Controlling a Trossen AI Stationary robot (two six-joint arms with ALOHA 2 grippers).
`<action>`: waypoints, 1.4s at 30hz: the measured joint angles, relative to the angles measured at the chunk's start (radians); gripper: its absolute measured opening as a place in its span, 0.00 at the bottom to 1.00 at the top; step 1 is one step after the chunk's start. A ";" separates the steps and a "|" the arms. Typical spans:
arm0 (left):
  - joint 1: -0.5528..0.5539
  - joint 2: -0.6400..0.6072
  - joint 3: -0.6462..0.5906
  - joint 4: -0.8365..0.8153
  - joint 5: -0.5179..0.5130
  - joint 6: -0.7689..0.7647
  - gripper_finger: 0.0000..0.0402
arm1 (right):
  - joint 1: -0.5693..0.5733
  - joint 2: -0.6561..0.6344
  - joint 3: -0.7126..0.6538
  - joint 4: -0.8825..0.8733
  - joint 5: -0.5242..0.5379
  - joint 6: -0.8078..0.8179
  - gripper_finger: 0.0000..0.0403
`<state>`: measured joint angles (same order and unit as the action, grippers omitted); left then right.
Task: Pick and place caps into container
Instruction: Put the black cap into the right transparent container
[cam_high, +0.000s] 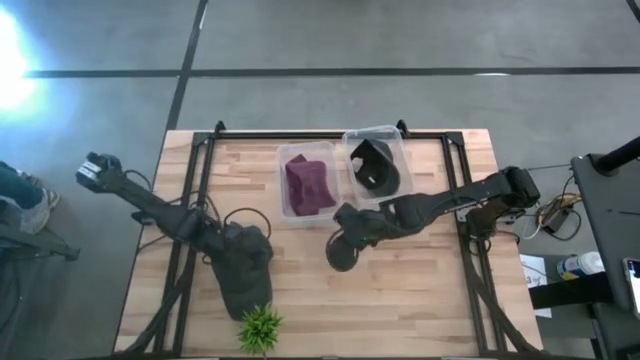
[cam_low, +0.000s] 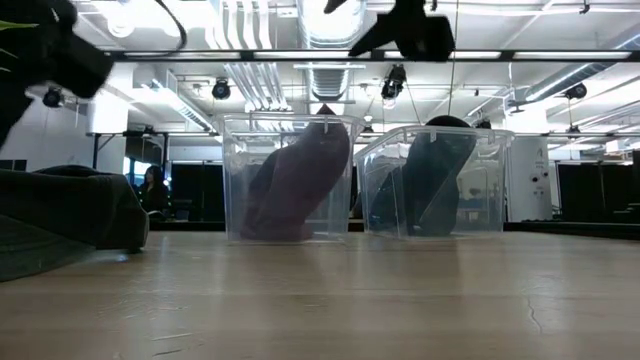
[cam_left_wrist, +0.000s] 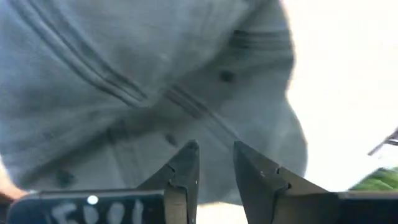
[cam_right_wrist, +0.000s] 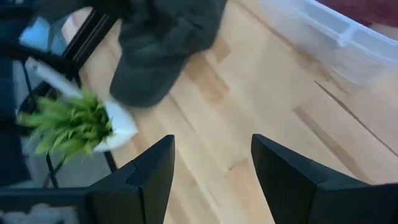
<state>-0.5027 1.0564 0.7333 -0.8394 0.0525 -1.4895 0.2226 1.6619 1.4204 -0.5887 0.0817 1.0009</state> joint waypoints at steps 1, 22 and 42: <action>-0.020 -0.004 0.014 0.006 -0.027 -0.019 0.23 | 0.002 0.000 -0.020 0.022 0.003 0.023 0.52; 0.214 0.247 -0.328 1.063 -0.136 0.164 0.23 | 0.073 -0.002 -0.117 0.098 0.088 0.174 0.52; 0.075 0.079 0.174 -0.001 -0.168 0.498 0.29 | 0.111 -0.002 -0.117 0.083 0.091 0.082 0.52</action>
<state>-0.4274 1.1351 0.9070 -0.8403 -0.1156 -0.9914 0.3334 1.6604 1.3033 -0.5056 0.1725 1.0832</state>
